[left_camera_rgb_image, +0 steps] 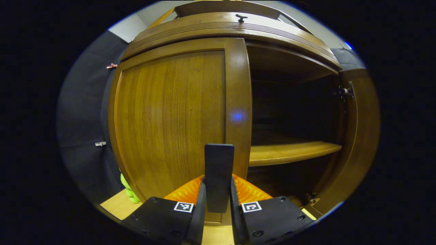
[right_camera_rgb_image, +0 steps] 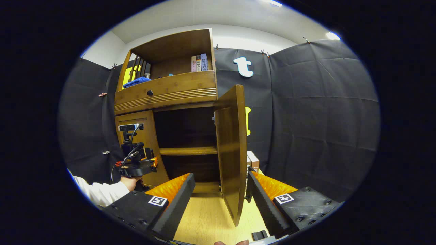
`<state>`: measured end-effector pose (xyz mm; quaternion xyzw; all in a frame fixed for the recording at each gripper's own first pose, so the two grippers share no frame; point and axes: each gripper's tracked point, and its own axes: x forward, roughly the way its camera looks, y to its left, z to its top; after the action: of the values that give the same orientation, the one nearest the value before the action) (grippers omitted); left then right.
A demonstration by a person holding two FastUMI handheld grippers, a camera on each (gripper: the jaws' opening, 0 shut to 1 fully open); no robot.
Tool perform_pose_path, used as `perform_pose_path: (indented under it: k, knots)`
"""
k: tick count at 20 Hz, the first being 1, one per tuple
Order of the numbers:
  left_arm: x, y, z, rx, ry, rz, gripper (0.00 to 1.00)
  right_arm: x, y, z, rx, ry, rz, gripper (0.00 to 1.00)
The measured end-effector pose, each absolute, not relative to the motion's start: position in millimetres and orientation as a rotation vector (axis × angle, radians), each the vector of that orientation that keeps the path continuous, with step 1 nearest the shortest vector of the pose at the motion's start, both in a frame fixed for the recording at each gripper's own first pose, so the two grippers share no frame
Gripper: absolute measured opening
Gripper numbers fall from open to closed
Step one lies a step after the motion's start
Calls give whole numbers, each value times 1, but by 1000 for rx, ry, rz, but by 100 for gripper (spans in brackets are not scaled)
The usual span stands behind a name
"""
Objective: Open the right door of the double-door shoe cabinet with the right hand, and open the left door with the left hand.
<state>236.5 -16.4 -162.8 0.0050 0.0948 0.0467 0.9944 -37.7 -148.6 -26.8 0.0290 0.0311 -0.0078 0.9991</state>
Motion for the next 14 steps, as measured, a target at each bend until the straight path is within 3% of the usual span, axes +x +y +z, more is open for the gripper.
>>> perform_pose_path:
  k: [6, 14]
  knots:
    - [224, -14, -161, 6, 219, 98, 30, -38, -155, -28, 84, 70, -33, 100]
    - [163, 2, -157, 2, 243, 86, 29, -48, -145, -30, 126, 78, -24, 98]
